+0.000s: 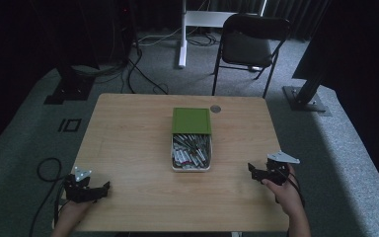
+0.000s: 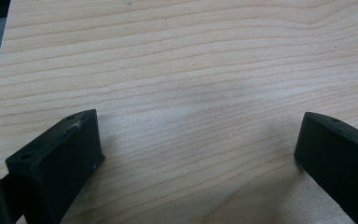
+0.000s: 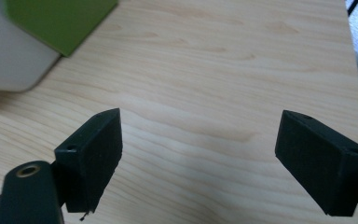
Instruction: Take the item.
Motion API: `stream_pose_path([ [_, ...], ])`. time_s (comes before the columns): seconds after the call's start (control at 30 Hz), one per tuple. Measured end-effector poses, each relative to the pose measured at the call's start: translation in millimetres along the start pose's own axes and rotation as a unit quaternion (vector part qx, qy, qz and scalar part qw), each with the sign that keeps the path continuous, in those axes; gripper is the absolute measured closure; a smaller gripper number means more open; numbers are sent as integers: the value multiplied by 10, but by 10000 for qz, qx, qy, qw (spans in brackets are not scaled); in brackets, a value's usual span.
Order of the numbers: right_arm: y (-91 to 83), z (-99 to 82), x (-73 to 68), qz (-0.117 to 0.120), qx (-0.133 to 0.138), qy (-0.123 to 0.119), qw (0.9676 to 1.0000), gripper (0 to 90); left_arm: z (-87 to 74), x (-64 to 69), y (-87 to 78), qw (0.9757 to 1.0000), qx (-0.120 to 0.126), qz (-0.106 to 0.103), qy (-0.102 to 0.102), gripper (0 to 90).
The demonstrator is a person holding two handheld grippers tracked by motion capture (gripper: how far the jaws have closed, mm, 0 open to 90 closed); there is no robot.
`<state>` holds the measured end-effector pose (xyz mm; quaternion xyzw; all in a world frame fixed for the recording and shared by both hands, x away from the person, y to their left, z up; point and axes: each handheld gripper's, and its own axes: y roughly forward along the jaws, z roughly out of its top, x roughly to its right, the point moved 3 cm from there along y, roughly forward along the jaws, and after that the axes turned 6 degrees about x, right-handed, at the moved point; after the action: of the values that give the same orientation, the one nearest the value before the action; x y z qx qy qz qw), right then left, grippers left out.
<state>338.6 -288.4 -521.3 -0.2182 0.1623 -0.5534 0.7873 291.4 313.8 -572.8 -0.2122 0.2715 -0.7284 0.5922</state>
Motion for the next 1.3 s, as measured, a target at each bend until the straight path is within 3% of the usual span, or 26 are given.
stream_pose_path([
  [0.57,18,303,-400,472,276,-307,9980,158,0,0,0,10000,1,0,0,14],
  [1.3,97,621,-963,1094,505,-789,9896,188,0,0,0,10000,0,-1,-1,14],
])
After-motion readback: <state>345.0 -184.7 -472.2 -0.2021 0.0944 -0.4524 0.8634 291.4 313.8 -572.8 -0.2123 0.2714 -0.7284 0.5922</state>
